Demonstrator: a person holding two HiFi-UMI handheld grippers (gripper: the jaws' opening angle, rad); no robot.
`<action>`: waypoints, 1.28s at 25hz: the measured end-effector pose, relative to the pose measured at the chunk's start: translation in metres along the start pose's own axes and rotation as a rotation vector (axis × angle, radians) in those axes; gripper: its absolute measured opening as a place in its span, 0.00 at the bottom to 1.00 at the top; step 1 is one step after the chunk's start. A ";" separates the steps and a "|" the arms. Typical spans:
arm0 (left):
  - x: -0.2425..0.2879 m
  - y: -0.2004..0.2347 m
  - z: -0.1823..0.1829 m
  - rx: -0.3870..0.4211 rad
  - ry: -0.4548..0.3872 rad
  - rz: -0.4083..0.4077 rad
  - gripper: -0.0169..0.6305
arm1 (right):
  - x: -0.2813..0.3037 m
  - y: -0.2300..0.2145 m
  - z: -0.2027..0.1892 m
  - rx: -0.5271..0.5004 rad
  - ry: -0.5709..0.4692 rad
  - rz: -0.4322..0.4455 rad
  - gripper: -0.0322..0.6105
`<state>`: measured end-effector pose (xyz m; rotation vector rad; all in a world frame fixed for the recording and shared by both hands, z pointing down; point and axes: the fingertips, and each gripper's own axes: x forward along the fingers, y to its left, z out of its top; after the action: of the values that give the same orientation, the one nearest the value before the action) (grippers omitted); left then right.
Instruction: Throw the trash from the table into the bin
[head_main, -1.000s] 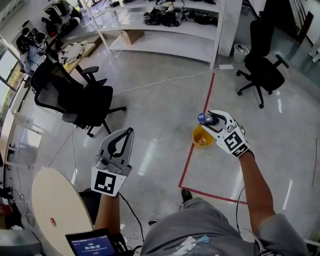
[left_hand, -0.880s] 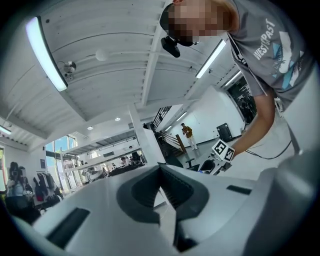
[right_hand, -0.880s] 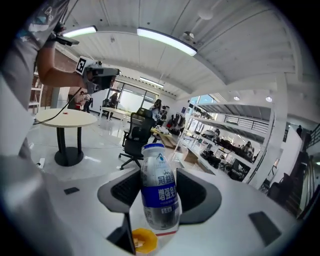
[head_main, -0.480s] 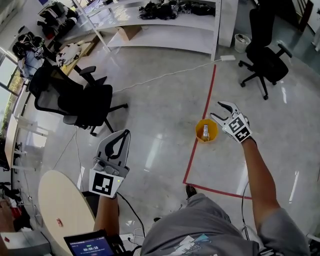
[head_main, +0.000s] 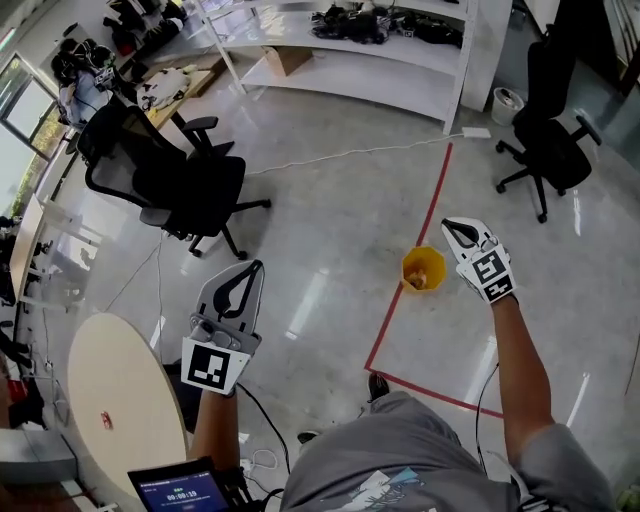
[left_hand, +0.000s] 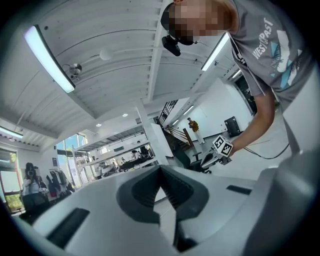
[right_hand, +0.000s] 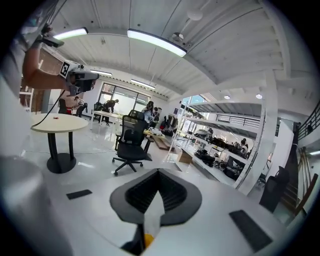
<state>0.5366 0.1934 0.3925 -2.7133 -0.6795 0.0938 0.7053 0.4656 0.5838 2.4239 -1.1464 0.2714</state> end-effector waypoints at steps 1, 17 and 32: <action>-0.009 0.005 0.003 0.000 -0.002 0.016 0.09 | 0.000 0.004 0.010 -0.009 -0.007 0.007 0.06; -0.209 0.065 0.013 0.022 0.001 0.318 0.09 | 0.047 0.154 0.185 -0.211 -0.185 0.234 0.06; -0.467 0.137 0.006 0.140 0.098 0.522 0.09 | 0.086 0.436 0.368 -0.371 -0.339 0.510 0.06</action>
<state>0.1844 -0.1368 0.3317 -2.6669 0.0722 0.1268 0.4198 -0.0094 0.4229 1.8675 -1.7810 -0.1978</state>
